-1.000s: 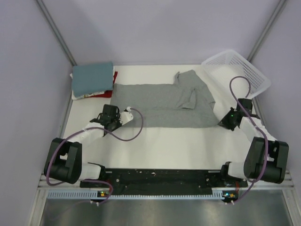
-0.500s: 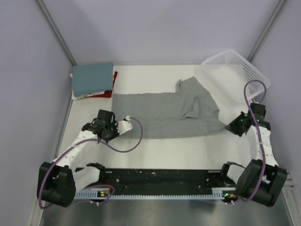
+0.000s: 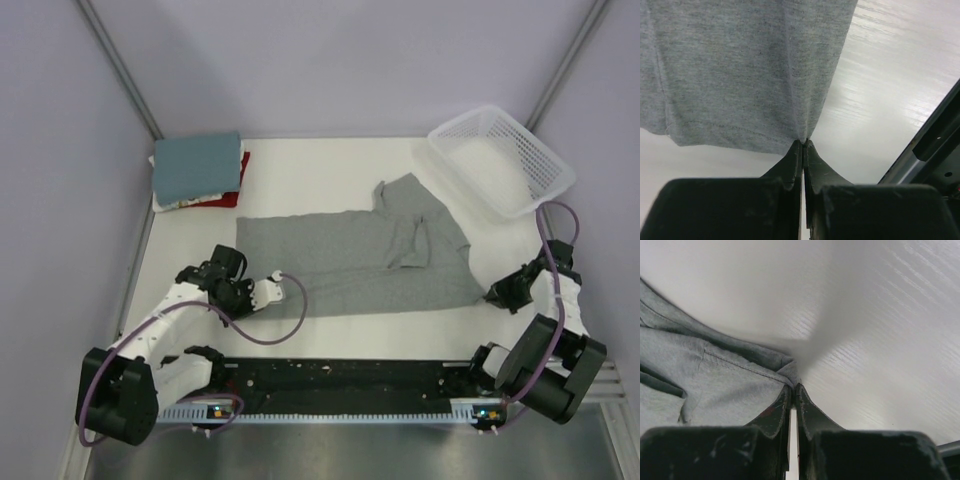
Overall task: Fold and stack the t-shirts
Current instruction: Fold the flattened tshirt in 1/3 of the way
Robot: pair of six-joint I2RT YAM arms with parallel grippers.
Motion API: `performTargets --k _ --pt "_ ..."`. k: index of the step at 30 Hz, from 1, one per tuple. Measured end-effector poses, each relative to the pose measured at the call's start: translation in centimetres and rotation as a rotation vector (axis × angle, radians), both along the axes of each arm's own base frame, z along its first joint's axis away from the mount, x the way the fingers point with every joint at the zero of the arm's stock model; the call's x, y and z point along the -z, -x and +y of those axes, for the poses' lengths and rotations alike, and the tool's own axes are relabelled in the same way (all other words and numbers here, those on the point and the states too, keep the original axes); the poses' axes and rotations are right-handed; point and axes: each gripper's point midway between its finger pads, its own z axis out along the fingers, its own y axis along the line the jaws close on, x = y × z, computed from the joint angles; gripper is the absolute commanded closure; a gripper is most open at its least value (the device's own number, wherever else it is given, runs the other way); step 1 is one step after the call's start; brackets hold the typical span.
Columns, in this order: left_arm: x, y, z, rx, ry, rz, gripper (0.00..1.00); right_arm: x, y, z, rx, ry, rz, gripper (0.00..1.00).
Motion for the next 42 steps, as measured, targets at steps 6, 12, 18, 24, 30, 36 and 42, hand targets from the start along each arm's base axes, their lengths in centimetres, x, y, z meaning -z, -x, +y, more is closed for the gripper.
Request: performTargets --k 6,12,18,24,30,36,42 --pt "0.4 0.7 0.0 0.027 -0.014 0.030 0.67 -0.4 0.6 -1.1 0.058 0.068 0.016 0.52" --pt "-1.5 -1.4 0.3 -0.005 -0.045 0.003 0.37 -1.4 1.1 -2.6 0.092 0.148 0.038 0.33" --pt "-8.6 -8.8 -0.2 -0.219 0.109 -0.165 0.66 -8.4 -3.7 -2.5 -0.110 0.348 -0.136 0.34" --pt "-6.2 -11.5 0.5 -0.359 0.116 -0.075 0.69 -14.7 -9.5 5.8 -0.517 0.407 -0.374 0.45" --pt "-2.8 -9.0 1.0 -0.374 0.088 0.040 0.62 -9.0 -10.2 9.2 -0.720 0.262 -0.247 0.53" --pt "-2.1 -8.5 0.7 -0.353 0.103 0.039 0.64 -3.9 -9.1 12.6 -0.863 0.098 -0.148 0.52" --pt "-0.4 -9.0 1.0 -0.360 0.077 0.063 0.69 -2.2 -9.4 13.5 -0.894 0.058 -0.123 0.52"
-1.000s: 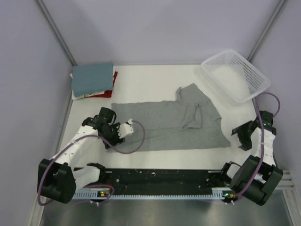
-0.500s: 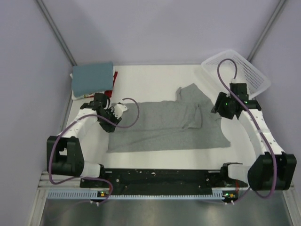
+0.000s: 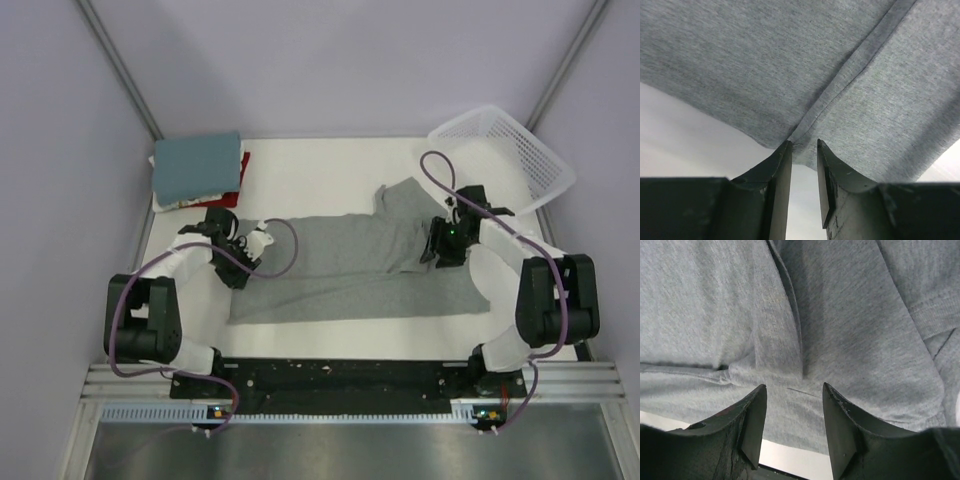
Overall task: Fold and stack the t-shirts
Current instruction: Fold the flattened tshirt in 1/3 of the way
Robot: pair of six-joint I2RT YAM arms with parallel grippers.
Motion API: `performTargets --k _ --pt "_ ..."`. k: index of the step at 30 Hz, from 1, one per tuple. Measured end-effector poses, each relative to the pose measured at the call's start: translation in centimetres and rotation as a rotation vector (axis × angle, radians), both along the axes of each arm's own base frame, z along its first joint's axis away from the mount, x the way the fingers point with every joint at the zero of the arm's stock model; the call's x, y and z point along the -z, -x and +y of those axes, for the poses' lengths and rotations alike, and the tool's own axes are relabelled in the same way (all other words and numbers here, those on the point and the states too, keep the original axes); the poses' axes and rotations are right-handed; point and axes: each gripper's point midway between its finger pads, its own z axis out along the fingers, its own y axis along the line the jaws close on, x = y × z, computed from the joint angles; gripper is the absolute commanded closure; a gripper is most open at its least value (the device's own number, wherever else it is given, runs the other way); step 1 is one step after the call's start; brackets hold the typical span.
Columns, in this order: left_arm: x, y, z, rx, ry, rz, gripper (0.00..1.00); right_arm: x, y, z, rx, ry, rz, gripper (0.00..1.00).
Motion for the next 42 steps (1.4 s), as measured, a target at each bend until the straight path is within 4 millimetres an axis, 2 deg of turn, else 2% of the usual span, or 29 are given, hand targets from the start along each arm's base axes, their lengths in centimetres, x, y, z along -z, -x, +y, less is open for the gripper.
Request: performTargets --k 3,7,10,13,15,17,25,28,35,42 --pt "0.7 0.2 0.0 0.000 -0.003 0.020 0.69 0.7 0.0 0.3 -0.005 -0.003 0.019 0.52" --pt "0.7 0.0 0.0 0.004 -0.002 0.014 0.70 1.5 0.1 0.9 -0.024 -0.013 0.041 0.58" --pt "0.8 0.0 0.0 0.012 -0.002 0.015 0.71 2.0 0.2 1.4 -0.031 -0.022 0.059 0.70" --pt "1.0 0.0 0.1 0.017 -0.007 0.019 0.83 2.3 0.2 1.6 -0.033 -0.027 0.066 0.90" --pt "1.2 0.1 0.1 0.019 -0.009 0.024 0.92 2.4 0.2 1.6 -0.029 -0.032 0.070 0.99" --pt "1.3 0.1 0.1 0.020 -0.010 0.027 1.00 2.4 0.1 1.7 -0.029 -0.034 0.068 1.00" --pt "1.3 -0.1 0.2 0.004 -0.012 0.020 1.00 2.0 -0.2 2.0 -0.034 -0.048 0.059 1.00" --pt "1.2 -0.6 0.3 -0.010 -0.021 0.001 1.00 1.1 -1.0 2.8 -0.056 -0.054 0.027 1.00" --pt "1.2 -1.3 0.7 -0.032 -0.040 -0.027 1.00 -1.9 -4.0 5.9 -0.135 -0.078 -0.082 1.00" --pt "1.2 -1.5 0.7 -0.042 -0.042 -0.033 1.00 -1.2 -6.4 8.0 -0.183 -0.070 -0.081 1.00"
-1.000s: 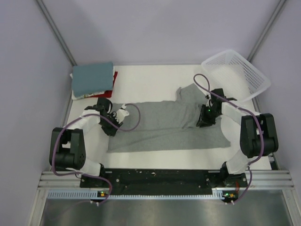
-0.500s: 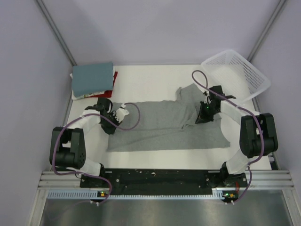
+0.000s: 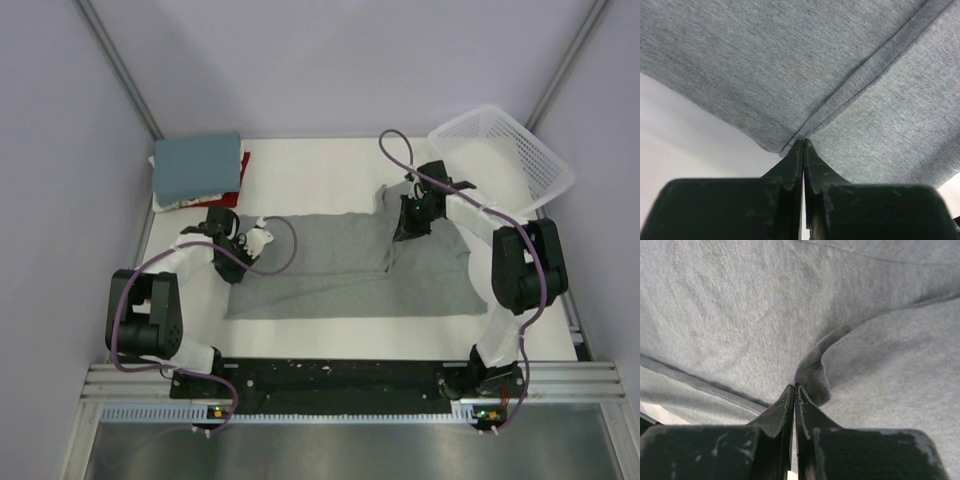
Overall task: Fold and stack the t-shirts
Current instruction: Fold the flattened tshirt in 1/3 of the way
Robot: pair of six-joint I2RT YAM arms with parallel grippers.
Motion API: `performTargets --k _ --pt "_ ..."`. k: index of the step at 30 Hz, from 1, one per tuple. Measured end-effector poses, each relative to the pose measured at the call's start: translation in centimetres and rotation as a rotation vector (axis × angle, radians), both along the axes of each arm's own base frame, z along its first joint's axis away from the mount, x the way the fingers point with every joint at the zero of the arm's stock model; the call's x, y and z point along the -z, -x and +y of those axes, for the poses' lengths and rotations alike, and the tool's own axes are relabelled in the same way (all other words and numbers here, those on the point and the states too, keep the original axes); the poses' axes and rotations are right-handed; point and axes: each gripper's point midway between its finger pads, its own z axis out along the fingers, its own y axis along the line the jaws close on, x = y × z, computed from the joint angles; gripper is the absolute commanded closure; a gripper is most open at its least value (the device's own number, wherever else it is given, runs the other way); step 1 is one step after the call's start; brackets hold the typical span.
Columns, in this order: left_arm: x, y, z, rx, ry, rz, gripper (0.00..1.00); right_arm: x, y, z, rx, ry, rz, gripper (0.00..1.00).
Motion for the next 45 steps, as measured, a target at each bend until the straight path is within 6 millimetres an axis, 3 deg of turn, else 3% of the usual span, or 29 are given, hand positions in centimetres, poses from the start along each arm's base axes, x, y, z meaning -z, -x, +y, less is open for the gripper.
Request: performTargets --k 8,13,16,20,22,25,29,31,39,41,45 --pt "0.2 0.3 0.0 0.000 0.000 0.003 1.00 1.5 -0.9 3.0 -0.090 0.018 0.010 0.99" --pt "0.3 0.3 0.0 0.000 0.000 0.003 1.00 1.6 -1.0 4.8 -0.150 0.018 -0.003 0.63" --pt "0.3 0.3 0.0 0.000 0.000 0.003 1.00 1.4 -1.0 5.6 -0.183 0.005 -0.008 0.51" --pt "0.3 0.3 0.0 0.000 -0.001 0.003 1.00 0.0 -1.6 6.7 -0.235 -0.006 -0.058 0.46" --pt "0.3 0.3 0.0 0.000 -0.001 0.003 1.00 -1.4 -2.2 7.3 -0.258 -0.004 -0.111 0.48" --pt "0.2 0.3 0.1 -0.002 -0.004 0.002 1.00 -3.6 -2.6 6.8 -0.255 0.025 -0.184 0.74" --pt "0.1 0.3 0.1 -0.005 -0.004 -0.005 1.00 -5.5 -3.2 5.1 -0.205 0.075 -0.239 0.94" --pt "0.0 0.3 0.1 -0.006 -0.006 -0.006 1.00 -4.9 -3.1 4.6 -0.190 0.092 -0.228 1.00" --pt "0.0 0.4 0.3 -0.009 -0.013 -0.006 0.99 2.4 -0.4 3.0 -0.188 0.183 -0.018 1.00" --pt "-0.1 0.4 0.4 -0.011 -0.016 -0.011 0.91 3.6 -0.2 2.9 -0.191 0.192 0.013 1.00" --pt "-0.2 0.4 0.5 -0.024 -0.023 -0.014 0.59 4.6 0.0 2.9 -0.197 0.195 0.036 0.97"
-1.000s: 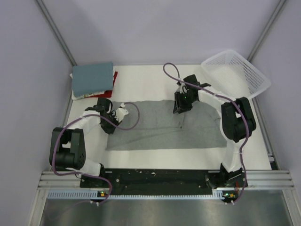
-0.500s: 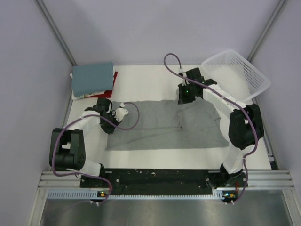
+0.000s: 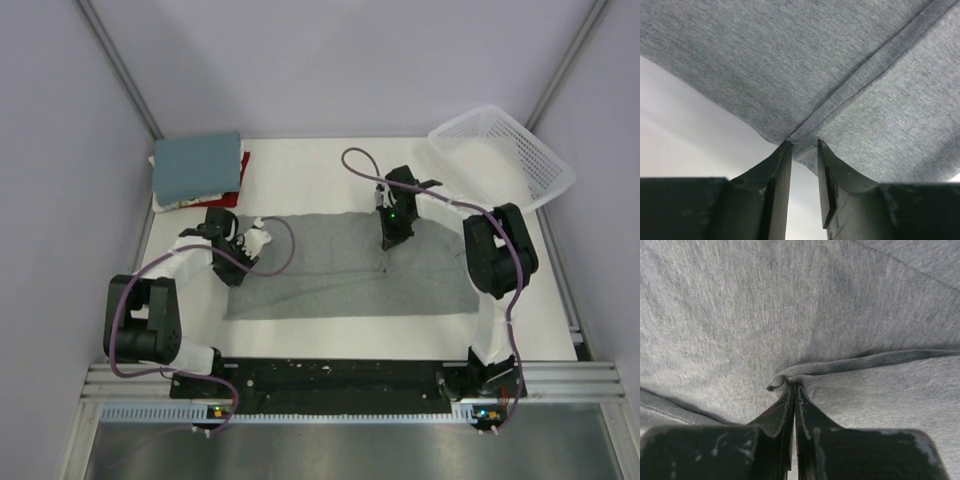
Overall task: Fold and stack the t-shirts
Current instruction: Fold the flattened tshirt in 1/3 of the way
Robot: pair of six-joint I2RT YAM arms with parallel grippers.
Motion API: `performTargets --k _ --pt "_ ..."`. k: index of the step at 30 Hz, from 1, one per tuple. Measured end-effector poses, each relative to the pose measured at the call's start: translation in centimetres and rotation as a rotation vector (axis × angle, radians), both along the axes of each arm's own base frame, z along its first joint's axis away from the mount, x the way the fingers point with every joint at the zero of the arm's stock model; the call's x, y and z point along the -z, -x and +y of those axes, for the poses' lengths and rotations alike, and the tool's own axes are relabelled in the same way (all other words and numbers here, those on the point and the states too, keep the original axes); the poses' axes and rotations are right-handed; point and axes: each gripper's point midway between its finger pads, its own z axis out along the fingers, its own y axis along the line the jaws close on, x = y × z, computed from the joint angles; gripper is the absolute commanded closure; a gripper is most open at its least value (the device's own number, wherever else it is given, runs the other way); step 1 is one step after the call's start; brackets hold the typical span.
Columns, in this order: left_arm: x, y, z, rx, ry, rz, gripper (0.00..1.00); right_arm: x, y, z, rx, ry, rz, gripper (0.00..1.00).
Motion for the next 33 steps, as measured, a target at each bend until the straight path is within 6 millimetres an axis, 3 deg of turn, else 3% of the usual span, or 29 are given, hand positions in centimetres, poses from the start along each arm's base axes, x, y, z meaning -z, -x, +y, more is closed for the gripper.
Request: performTargets --k 2,6,9,12,15,17,20,24,27,33 --pt "0.0 0.0 0.1 -0.013 -0.004 0.002 0.51 -0.1 -0.1 0.0 -0.002 0.000 -0.005 0.84" --pt "-0.5 -0.2 0.3 -0.039 -0.014 -0.008 0.47 -1.0 -0.3 -0.2 0.004 0.010 -0.026 0.50" --pt "-2.1 -0.9 0.3 -0.050 -0.011 -0.053 0.47 -3.9 -0.3 -1.2 0.047 0.023 -0.091 0.43" --pt "-4.7 -1.6 -0.2 -0.039 0.001 -0.139 0.48 -8.4 0.8 -3.0 0.148 -0.008 -0.185 0.40" --pt "-7.0 -1.0 -1.3 0.011 0.017 -0.206 0.50 -11.7 2.7 -6.7 0.330 -0.072 -0.243 0.39" --pt "-7.9 0.0 -1.9 0.051 0.025 -0.223 0.51 -12.2 4.3 -10.3 0.498 -0.096 -0.251 0.38" --pt "-7.6 2.0 -2.4 0.110 0.015 -0.190 0.52 -10.5 7.6 -14.7 0.723 -0.058 -0.199 0.37" --pt "-4.1 6.5 -2.3 0.202 -0.038 -0.042 0.52 -6.8 12.8 -15.8 0.859 -0.014 -0.071 0.38" --pt "-2.0 9.3 -1.4 0.237 -0.082 0.046 0.51 -4.8 15.4 -16.4 0.945 0.003 0.002 0.38" --pt "0.1 9.9 -0.1 0.238 -0.156 0.040 0.53 -2.1 17.9 -19.0 1.149 0.050 0.073 0.42"
